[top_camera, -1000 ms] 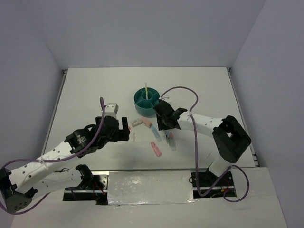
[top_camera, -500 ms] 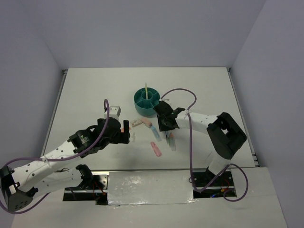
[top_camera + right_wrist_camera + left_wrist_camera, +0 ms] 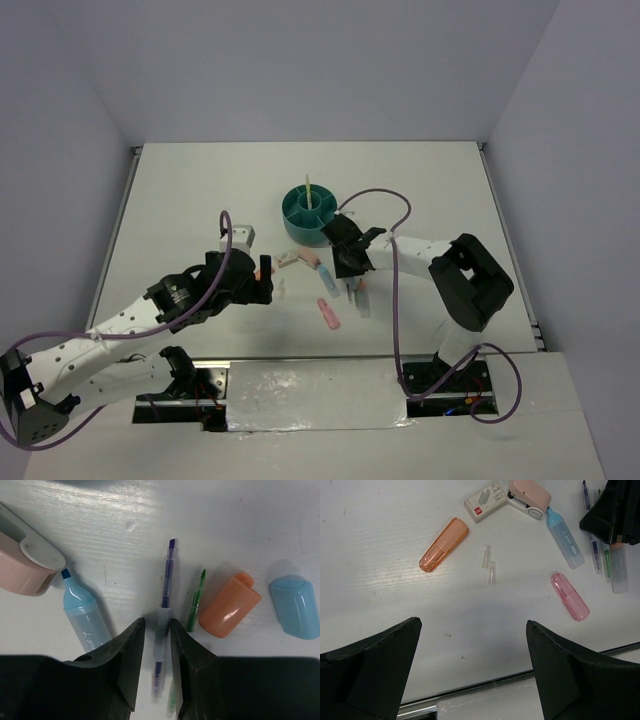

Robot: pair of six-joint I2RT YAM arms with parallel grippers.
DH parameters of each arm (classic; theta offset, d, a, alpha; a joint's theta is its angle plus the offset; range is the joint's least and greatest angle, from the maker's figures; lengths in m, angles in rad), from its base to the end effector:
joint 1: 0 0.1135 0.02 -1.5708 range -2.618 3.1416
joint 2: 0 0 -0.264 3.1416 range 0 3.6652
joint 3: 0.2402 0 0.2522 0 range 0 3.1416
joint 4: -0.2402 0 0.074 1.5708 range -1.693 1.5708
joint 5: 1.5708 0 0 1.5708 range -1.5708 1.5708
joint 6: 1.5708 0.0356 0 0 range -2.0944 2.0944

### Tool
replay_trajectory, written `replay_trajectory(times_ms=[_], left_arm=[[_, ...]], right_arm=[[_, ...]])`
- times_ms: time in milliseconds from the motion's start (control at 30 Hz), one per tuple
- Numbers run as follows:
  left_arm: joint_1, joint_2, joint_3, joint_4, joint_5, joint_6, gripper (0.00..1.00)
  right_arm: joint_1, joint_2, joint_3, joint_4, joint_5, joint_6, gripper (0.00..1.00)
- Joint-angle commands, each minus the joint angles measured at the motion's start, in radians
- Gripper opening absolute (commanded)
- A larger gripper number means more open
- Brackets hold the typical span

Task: Sort the stationery into containers
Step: Pick up the pen from the center of the board.

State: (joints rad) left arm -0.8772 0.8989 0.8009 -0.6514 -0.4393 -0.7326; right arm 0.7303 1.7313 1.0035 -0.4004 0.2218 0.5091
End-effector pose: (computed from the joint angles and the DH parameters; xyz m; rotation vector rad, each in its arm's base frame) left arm 0.1287 -0.1311 0.2835 -0.0556 2.2589 -0.3578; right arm 0.2522 0.2153 0.1577 -0.2268 2.6444 0.1062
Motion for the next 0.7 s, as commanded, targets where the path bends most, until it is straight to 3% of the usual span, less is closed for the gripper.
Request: replay_trajectory(times_ms=[0, 267, 433, 667], left_arm=[[0.004, -0.003, -0.005, 0.022, 0.014, 0.012, 0.99], [0.004, 0.055, -0.011, 0.088, 0.027, -0.031, 0.99], [0.015, 0.231, 0.027, 0.183, 0.056, -0.007, 0.99], [0.089, 0.543, 0.178, 0.219, 0.079, 0.039, 0.69]], right_arm=[[0.007, 0.025, 0.015, 0.028, 0.005, 0.023, 0.34], [0.027, -0.005, 0.055, -0.011, 0.028, 0.042, 0.08], [0.027, -0.226, 0.116, -0.142, 0.115, 0.017, 0.0], [0.03, -0.513, 0.064, -0.218, 0.096, -0.023, 0.0]])
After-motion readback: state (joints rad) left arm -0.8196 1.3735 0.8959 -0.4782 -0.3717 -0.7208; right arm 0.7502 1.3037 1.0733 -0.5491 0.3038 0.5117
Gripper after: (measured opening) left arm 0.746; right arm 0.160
